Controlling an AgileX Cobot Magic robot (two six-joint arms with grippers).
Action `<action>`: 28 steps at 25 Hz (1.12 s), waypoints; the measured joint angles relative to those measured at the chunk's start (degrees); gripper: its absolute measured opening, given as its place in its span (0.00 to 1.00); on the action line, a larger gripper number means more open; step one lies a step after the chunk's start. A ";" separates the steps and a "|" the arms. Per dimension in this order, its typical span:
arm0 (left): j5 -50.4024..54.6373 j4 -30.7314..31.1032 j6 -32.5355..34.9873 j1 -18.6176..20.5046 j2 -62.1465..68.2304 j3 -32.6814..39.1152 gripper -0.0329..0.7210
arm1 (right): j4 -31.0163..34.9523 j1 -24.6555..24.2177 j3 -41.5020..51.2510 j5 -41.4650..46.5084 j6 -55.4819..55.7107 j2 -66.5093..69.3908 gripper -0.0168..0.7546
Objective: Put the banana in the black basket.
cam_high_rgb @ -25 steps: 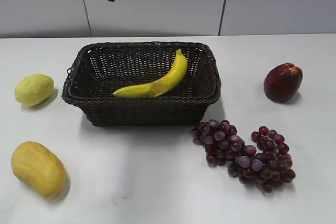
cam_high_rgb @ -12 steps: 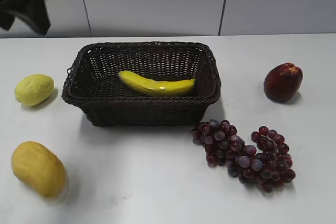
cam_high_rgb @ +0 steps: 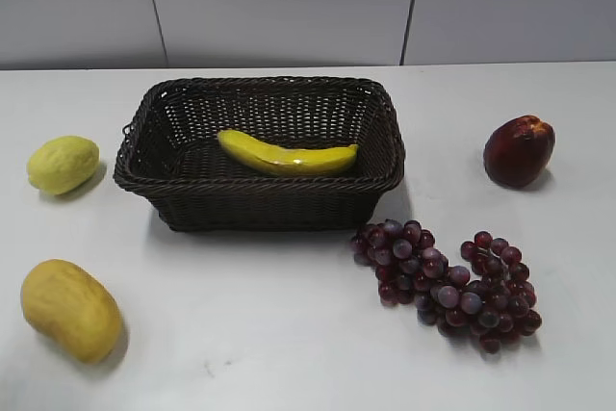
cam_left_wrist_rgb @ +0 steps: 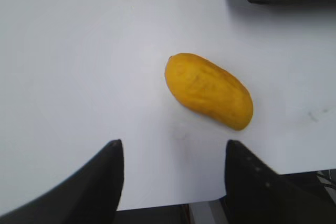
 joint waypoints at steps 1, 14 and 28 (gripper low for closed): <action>-0.05 -0.21 -0.14 0.20 -3.22 1.63 0.83 | 0.00 0.00 0.00 0.00 0.00 0.00 0.76; 0.12 -1.56 0.24 0.27 -40.92 13.77 0.93 | 0.00 0.00 0.00 0.00 0.00 0.00 0.76; -3.76 -3.83 4.91 0.27 -49.24 24.92 0.90 | 0.00 0.00 0.00 0.00 0.00 0.00 0.76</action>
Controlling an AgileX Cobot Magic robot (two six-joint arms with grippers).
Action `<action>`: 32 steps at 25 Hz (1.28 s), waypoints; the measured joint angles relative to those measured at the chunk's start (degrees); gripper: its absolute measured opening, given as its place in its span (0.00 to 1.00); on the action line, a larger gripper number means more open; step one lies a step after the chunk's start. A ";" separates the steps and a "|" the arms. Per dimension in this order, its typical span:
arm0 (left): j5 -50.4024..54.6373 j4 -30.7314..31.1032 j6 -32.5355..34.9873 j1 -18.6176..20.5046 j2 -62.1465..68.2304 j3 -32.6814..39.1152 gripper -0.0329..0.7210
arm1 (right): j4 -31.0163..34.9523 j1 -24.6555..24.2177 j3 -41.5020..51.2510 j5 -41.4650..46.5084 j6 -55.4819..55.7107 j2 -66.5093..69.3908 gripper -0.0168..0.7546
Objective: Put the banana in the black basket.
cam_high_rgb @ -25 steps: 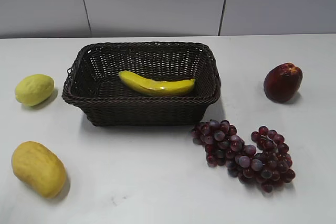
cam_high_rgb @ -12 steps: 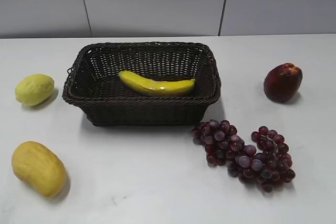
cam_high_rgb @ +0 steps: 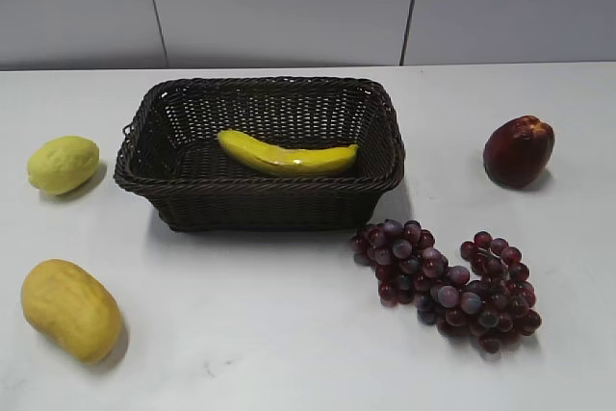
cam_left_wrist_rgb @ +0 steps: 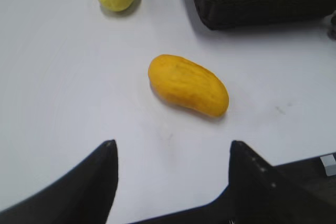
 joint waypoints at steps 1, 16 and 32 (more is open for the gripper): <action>-1.28 0.00 0.28 0.00 0.00 0.50 0.90 | 0.00 0.00 0.00 0.00 0.00 0.00 0.76; -3.76 -0.33 0.91 0.46 0.00 1.60 0.72 | 0.00 0.00 0.00 0.00 -0.05 0.00 0.76; -3.94 -0.33 1.01 20.89 -10.24 1.60 0.67 | 0.05 0.00 0.00 0.00 -0.05 0.00 0.76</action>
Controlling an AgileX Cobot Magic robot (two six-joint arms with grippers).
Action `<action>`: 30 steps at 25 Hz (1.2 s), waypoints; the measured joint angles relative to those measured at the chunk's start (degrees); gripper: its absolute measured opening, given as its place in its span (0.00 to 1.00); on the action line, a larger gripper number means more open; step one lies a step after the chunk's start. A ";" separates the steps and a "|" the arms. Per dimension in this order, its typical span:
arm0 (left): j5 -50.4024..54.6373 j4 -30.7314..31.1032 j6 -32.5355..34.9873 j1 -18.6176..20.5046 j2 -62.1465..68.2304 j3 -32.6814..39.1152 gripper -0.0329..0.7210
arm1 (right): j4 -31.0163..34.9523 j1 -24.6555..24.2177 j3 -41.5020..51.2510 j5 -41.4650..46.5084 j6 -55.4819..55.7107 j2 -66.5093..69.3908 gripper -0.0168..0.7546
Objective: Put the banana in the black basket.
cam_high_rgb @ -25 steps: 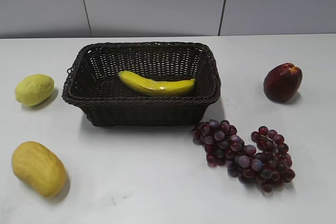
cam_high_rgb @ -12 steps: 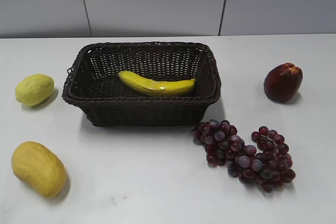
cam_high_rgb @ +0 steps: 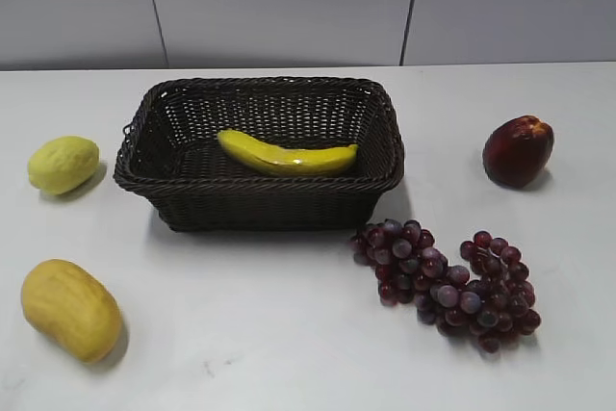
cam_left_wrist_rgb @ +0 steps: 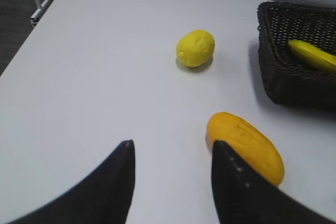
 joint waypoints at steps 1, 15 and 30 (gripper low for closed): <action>0.00 0.00 0.00 0.65 -0.07 0.00 0.67 | 0.00 0.00 0.00 0.05 0.00 0.00 0.76; 0.00 0.00 0.00 1.09 -0.11 0.00 0.66 | 0.00 0.00 0.00 0.00 0.00 0.00 0.76; 0.00 0.00 0.00 1.09 -0.11 0.00 0.64 | 0.00 0.00 0.00 0.00 0.00 0.00 0.76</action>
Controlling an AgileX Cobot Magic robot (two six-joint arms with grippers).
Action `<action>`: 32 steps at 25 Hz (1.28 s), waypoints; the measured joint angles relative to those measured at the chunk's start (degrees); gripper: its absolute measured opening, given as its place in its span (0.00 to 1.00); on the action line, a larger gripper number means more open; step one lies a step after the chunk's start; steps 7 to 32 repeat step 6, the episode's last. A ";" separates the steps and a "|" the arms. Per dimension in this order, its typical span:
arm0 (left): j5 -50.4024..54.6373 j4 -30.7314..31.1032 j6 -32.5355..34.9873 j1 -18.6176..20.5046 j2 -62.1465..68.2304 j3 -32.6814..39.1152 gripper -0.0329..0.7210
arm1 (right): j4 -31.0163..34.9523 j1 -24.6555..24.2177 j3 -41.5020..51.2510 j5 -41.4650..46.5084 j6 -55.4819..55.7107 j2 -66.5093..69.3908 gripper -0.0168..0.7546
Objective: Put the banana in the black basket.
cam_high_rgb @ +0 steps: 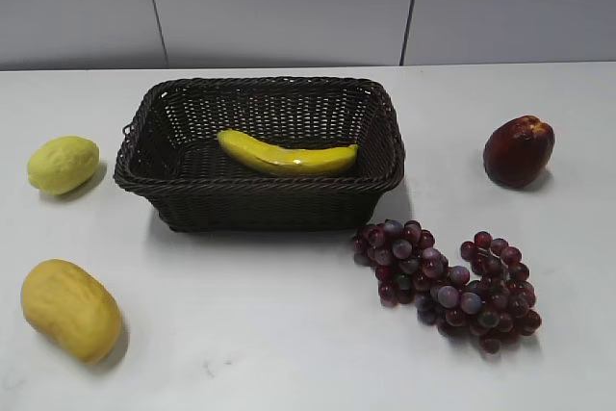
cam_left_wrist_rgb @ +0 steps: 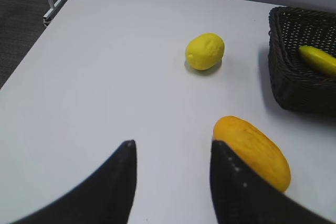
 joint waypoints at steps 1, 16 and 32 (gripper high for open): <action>0.00 0.00 0.00 0.00 0.00 0.00 0.64 | 0.00 0.00 0.00 0.00 0.00 0.00 0.76; 0.00 0.00 0.00 0.00 0.00 0.00 0.62 | 0.00 0.00 0.00 0.00 0.00 0.00 0.76; 0.00 0.00 0.00 0.00 0.00 0.00 0.62 | 0.00 0.00 0.00 0.00 0.00 0.00 0.76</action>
